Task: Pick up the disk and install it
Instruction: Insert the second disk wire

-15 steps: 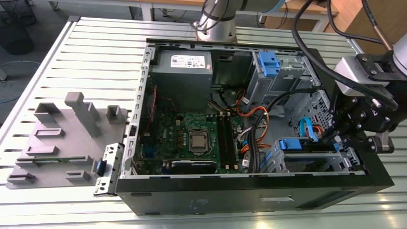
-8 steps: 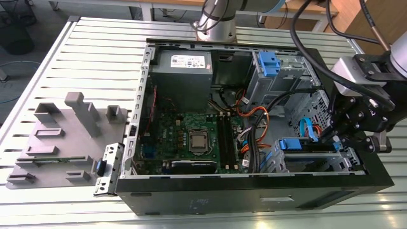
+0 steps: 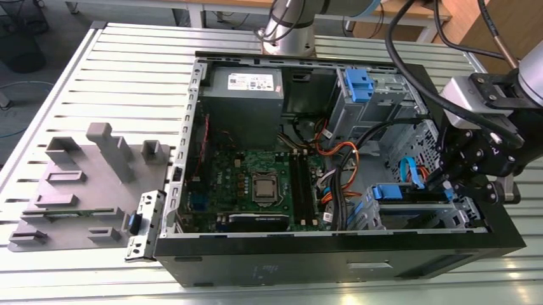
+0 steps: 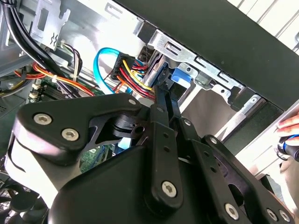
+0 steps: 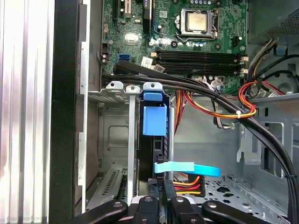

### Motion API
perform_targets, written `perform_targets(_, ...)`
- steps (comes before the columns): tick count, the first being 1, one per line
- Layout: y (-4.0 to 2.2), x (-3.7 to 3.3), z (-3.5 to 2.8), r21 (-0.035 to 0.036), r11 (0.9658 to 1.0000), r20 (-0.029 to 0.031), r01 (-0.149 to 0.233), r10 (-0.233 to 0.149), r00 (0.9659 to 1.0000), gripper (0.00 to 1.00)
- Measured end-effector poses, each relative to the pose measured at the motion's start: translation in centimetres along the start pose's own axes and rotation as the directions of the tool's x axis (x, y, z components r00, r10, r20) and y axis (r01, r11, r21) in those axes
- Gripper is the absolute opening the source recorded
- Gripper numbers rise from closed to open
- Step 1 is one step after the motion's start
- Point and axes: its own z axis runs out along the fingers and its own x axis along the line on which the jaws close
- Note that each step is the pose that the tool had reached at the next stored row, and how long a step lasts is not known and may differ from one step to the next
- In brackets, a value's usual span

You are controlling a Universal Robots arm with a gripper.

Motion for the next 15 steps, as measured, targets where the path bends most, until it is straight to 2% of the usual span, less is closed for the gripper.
perform_targets(9, 0.1, 0.04, 0.12, 0.0, 1.0, 0.0, 0.0, 0.0, 1.0, 0.16)
perform_targets(15, 0.11, 0.06, 0.44, 0.0, 1.0, 0.0003, 0.0, 0.0, 1.0, 0.16)
